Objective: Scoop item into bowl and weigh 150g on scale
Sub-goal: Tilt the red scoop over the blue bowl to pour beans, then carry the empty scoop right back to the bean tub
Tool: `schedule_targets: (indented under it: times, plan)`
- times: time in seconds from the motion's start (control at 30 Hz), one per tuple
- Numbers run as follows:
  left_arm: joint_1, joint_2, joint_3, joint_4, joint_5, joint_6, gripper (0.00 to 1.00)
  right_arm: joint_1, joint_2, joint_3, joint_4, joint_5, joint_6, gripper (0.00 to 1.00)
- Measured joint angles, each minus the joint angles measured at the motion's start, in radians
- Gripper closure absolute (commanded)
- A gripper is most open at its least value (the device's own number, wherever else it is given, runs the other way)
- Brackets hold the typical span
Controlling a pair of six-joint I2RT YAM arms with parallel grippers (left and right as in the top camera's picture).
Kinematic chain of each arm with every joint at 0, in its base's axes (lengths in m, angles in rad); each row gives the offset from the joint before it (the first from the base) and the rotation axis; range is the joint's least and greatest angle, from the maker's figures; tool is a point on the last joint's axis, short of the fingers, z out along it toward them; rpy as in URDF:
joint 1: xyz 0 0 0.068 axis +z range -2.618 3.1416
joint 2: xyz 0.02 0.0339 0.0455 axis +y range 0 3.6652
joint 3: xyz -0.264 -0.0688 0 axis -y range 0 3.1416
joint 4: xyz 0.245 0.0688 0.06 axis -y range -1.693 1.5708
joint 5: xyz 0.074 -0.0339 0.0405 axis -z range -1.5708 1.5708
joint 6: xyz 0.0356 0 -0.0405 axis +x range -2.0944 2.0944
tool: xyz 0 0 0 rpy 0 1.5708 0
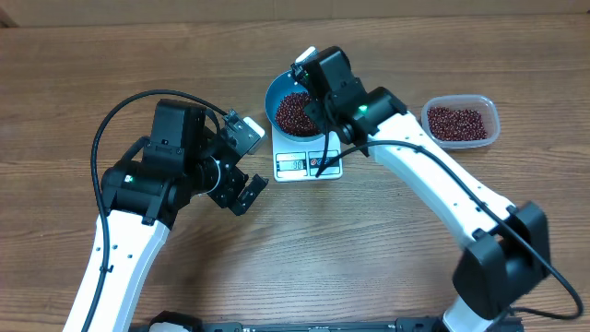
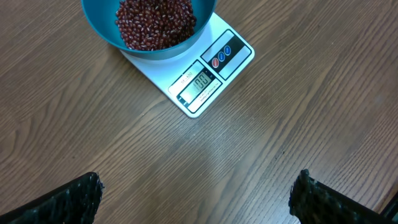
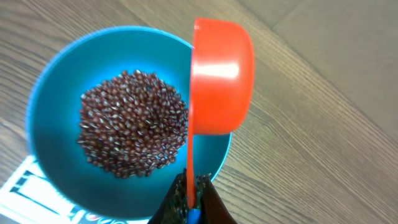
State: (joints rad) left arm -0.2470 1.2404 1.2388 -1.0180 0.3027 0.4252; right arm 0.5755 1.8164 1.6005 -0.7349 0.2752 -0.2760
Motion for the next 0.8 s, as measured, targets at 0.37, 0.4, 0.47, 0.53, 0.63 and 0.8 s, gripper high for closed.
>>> schedule_targets:
  times: [0.37,0.4,0.47,0.53,0.63,0.8]
  plan:
    - [0.000,0.000,0.000,0.000,0.000,0.000,0.00,-0.109,-0.166,0.000,-0.215,-0.340,0.155,0.96]
    - [0.000,0.000,0.000,0.000,0.000,0.000,0.00,-0.124,-0.170,0.000,-0.229,-0.350,0.176,0.96]
    - [0.000,0.000,0.000,0.000,0.000,0.000,0.00,-0.169,-0.180,0.000,-0.270,-0.374,0.233,0.96]
    - [0.000,0.002,0.000,0.000,0.000,0.000,0.00,-0.210,-0.191,0.000,-0.312,-0.405,0.268,0.96]
    - [0.000,0.002,0.000,0.000,0.000,0.000,0.00,-0.274,-0.208,0.000,-0.377,-0.452,0.303,0.96]
    - [0.000,0.002,0.000,0.000,0.000,0.000,0.00,-0.378,-0.229,0.000,-0.495,-0.468,0.324,0.96]
